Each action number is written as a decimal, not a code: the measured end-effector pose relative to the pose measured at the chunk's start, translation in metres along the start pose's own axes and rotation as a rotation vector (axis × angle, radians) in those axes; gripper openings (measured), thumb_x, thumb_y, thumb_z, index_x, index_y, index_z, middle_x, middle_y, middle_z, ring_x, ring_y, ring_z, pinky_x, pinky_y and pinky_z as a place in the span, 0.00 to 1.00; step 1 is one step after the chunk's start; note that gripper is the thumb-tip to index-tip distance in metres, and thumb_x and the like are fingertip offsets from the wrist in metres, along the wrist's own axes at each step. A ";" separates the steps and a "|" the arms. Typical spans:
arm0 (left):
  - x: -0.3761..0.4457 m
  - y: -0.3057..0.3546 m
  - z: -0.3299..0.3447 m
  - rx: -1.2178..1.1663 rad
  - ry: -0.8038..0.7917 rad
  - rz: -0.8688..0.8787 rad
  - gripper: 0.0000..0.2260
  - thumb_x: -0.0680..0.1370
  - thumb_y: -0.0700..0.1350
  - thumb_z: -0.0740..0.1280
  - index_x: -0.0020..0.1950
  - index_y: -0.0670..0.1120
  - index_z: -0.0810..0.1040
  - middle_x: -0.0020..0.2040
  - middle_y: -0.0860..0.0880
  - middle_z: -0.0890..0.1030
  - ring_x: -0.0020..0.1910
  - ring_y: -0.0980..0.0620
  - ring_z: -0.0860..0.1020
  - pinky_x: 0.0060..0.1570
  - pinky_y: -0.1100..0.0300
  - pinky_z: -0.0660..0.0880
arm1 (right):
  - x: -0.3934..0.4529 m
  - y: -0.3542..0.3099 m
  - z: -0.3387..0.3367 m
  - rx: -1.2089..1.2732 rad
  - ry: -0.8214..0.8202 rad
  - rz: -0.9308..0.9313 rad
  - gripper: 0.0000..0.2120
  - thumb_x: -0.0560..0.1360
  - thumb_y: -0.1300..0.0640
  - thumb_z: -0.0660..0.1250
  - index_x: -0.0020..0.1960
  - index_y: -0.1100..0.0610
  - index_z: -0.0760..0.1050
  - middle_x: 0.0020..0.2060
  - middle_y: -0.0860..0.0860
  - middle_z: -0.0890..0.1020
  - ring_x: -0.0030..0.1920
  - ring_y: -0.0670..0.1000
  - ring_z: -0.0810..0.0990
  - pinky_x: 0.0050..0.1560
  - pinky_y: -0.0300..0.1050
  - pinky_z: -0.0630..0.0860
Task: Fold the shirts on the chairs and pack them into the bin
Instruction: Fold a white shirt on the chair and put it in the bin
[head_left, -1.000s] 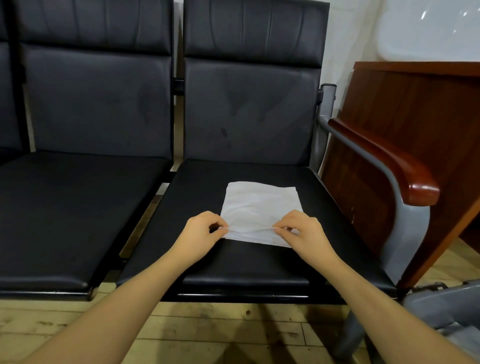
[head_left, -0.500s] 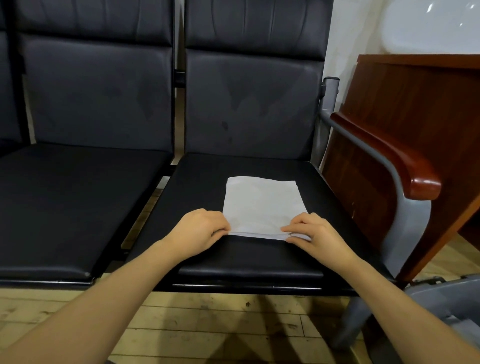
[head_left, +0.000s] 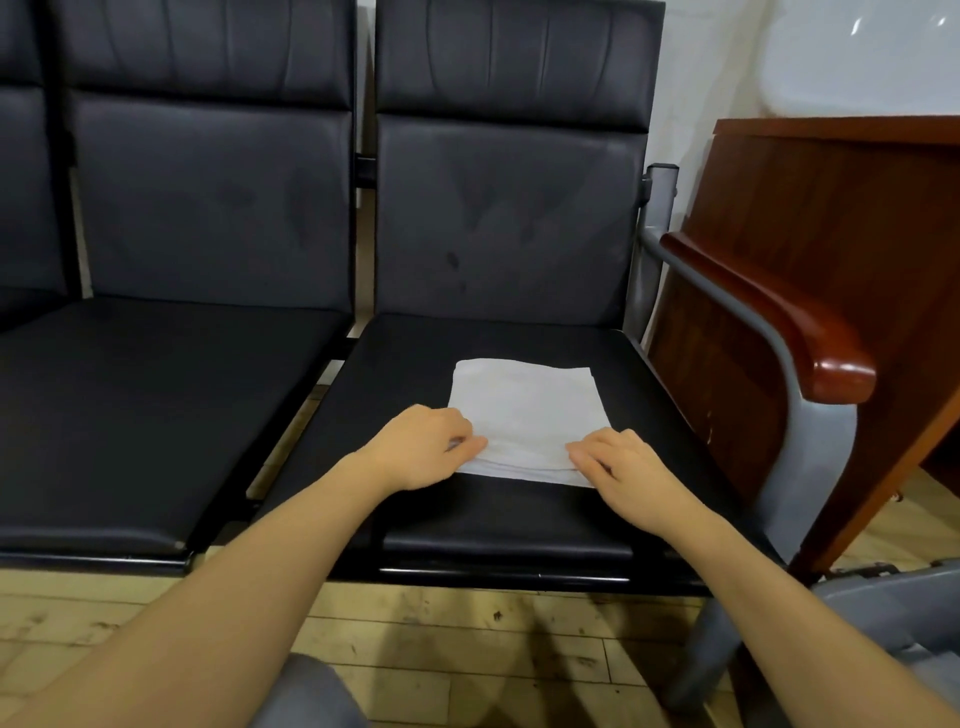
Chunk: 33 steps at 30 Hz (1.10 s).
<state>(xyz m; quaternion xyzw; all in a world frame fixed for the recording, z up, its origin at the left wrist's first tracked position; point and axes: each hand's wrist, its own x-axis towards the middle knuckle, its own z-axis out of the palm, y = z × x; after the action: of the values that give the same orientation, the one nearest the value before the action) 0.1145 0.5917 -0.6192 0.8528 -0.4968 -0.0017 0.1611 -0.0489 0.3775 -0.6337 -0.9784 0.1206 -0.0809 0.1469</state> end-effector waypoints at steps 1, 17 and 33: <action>0.004 0.001 -0.001 0.009 -0.018 -0.034 0.22 0.80 0.57 0.55 0.39 0.42 0.75 0.41 0.48 0.77 0.40 0.48 0.76 0.44 0.55 0.73 | 0.004 0.000 -0.003 0.022 -0.011 0.026 0.20 0.80 0.44 0.52 0.50 0.53 0.79 0.48 0.47 0.78 0.51 0.51 0.76 0.55 0.48 0.72; 0.061 0.007 0.039 0.063 0.190 -0.436 0.21 0.82 0.51 0.54 0.75 0.53 0.55 0.54 0.47 0.71 0.51 0.49 0.70 0.51 0.57 0.66 | 0.053 0.032 0.006 0.100 0.190 0.294 0.20 0.80 0.52 0.59 0.71 0.51 0.67 0.54 0.51 0.79 0.58 0.54 0.75 0.62 0.54 0.71; 0.061 -0.004 0.021 -0.483 0.314 -0.208 0.16 0.82 0.41 0.58 0.69 0.47 0.71 0.51 0.52 0.66 0.40 0.58 0.71 0.42 0.74 0.68 | 0.071 -0.007 0.008 0.230 0.168 0.318 0.16 0.81 0.58 0.58 0.66 0.47 0.73 0.54 0.48 0.74 0.52 0.45 0.74 0.51 0.34 0.70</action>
<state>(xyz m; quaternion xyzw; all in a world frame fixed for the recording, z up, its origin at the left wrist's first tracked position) 0.1454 0.5360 -0.6302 0.8258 -0.3611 -0.0043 0.4332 0.0220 0.3674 -0.6300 -0.9136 0.2753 -0.1513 0.2581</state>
